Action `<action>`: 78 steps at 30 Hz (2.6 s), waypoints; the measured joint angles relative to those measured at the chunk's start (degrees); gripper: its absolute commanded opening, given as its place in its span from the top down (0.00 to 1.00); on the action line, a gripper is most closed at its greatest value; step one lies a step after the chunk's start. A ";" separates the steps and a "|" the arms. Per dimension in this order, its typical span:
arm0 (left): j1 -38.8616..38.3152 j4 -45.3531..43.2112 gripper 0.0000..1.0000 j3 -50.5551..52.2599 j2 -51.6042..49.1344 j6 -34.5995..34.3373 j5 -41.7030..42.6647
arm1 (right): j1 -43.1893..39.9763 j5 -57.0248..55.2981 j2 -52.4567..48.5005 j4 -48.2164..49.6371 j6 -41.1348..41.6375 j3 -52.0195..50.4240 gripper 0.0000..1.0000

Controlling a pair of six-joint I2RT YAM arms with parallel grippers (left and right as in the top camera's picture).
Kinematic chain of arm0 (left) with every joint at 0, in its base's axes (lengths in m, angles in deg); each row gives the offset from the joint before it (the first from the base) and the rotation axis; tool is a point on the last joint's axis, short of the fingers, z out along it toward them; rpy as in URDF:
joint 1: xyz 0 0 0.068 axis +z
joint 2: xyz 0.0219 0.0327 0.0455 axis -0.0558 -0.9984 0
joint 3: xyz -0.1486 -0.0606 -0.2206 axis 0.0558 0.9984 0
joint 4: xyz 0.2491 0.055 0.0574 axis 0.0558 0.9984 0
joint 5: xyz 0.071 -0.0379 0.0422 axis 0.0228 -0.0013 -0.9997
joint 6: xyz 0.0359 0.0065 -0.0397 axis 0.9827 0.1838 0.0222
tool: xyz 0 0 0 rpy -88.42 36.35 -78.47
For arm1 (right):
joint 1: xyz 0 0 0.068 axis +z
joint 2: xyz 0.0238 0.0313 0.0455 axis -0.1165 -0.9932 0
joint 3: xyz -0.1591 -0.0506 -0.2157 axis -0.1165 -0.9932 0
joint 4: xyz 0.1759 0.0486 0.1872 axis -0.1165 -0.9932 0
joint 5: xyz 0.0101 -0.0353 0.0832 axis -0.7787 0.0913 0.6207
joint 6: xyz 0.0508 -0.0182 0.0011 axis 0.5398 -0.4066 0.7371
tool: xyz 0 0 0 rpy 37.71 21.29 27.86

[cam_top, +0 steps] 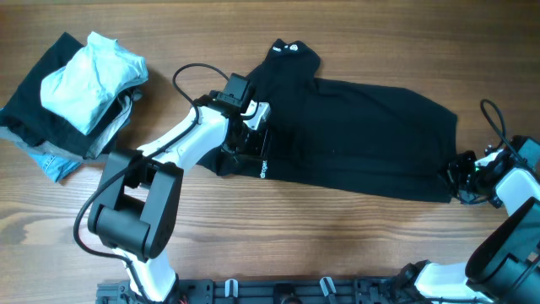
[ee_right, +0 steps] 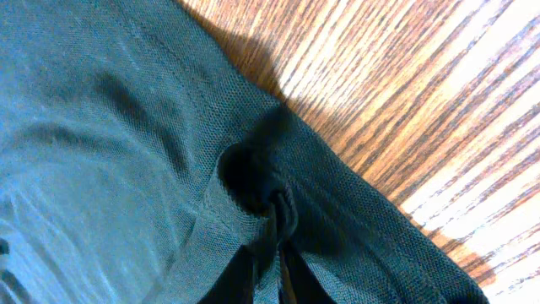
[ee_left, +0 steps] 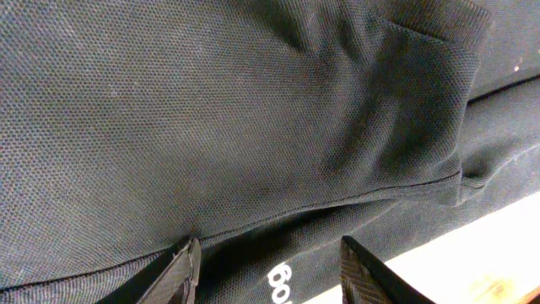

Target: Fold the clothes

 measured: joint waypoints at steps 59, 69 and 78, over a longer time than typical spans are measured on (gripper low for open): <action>-2.64 -14.47 0.60 -14.23 -6.95 -3.56 4.26 | -2.47 -8.59 2.91 -9.20 -0.61 -1.68 0.39; -0.57 8.26 0.47 -14.49 -6.08 -0.50 -7.28 | -4.00 -15.15 3.10 -12.72 1.88 -1.27 0.71; 7.85 12.28 0.33 -21.20 5.49 0.22 -8.24 | -8.39 -13.55 3.13 -33.35 -0.61 24.57 0.37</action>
